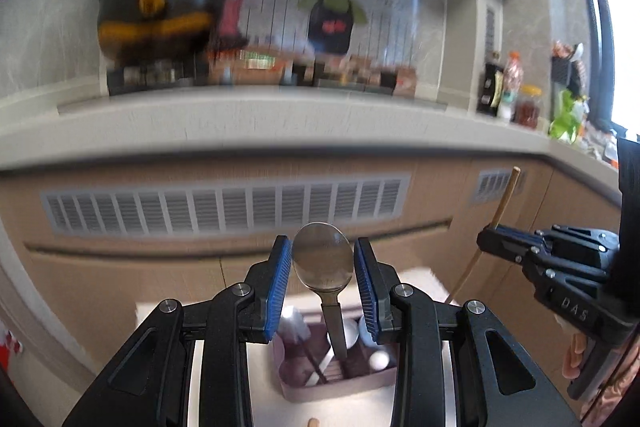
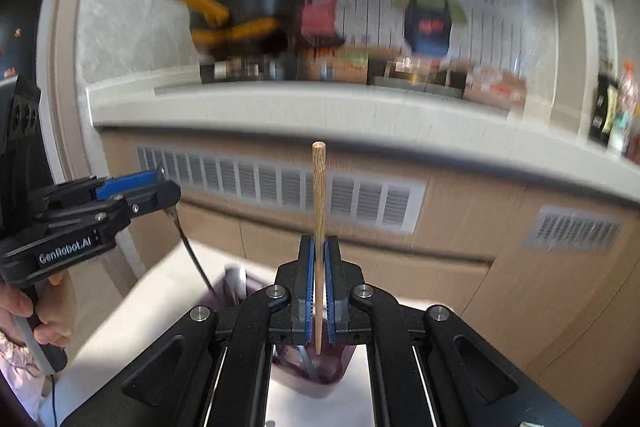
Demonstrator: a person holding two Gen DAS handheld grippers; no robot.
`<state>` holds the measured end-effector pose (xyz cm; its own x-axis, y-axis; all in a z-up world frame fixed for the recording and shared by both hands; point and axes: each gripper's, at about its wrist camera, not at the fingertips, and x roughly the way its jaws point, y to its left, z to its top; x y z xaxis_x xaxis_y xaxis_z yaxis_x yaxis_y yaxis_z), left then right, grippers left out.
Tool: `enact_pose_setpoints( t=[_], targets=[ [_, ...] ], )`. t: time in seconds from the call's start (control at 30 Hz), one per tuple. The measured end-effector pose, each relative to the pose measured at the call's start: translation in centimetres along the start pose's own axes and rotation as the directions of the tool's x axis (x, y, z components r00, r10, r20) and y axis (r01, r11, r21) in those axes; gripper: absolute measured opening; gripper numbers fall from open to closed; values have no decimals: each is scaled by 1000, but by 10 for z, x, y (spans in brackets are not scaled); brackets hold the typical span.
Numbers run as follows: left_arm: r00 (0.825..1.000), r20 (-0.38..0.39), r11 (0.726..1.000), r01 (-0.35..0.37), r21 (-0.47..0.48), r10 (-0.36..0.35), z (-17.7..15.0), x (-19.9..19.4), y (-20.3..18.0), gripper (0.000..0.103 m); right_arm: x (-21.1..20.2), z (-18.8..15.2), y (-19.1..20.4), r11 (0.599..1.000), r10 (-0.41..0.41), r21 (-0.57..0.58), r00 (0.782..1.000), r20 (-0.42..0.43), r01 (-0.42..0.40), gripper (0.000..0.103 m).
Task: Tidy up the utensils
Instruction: 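Lift the spoon and chopstick and carry both over the caddy, then open both tools to drop the dark spoon and chopstick into the caddy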
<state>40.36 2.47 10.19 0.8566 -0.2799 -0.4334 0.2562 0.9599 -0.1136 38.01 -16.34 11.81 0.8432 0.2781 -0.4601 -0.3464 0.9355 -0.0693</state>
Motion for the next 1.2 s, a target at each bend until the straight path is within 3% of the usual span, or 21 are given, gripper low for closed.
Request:
enact_pose_setpoints(
  t=[0.27,0.5,0.57,0.63,0.8,0.87,0.93,1.03,1.2],
  targets=[
    [991,-131,999,11,-32,-16,-49,53,6,33,64,-50,-8,997,54,55,985,-165,-46,5],
    [980,-197,997,23,-71,-37,-70,74,10,34,91,-73,-6,997,64,66,968,-244,-49,7],
    [981,-192,997,17,-71,-30,-72,68,11,35,93,-75,-7,995,79,73,962,-263,-62,16],
    [981,-195,997,5,-78,-20,-71,59,12,35,88,-78,-6,996,70,75,965,-252,-53,32],
    [986,-166,997,-26,-77,13,-68,24,12,36,61,-78,-2,998,17,60,980,-200,-5,40],
    [987,-156,996,-48,-69,37,-72,6,11,42,47,-80,2,999,-10,48,984,-178,19,52],
    [987,-152,996,-66,-57,56,-77,-8,10,49,32,-85,8,998,-52,27,988,-145,57,79],
    [984,-158,995,-95,-31,89,-93,-28,6,52,11,-98,21,991,-133,-18,987,-87,132,95],
    [970,-220,993,-109,-39,98,-128,-43,8,56,4,-128,39,983,-181,-63,976,-120,174,102]
  ],
)
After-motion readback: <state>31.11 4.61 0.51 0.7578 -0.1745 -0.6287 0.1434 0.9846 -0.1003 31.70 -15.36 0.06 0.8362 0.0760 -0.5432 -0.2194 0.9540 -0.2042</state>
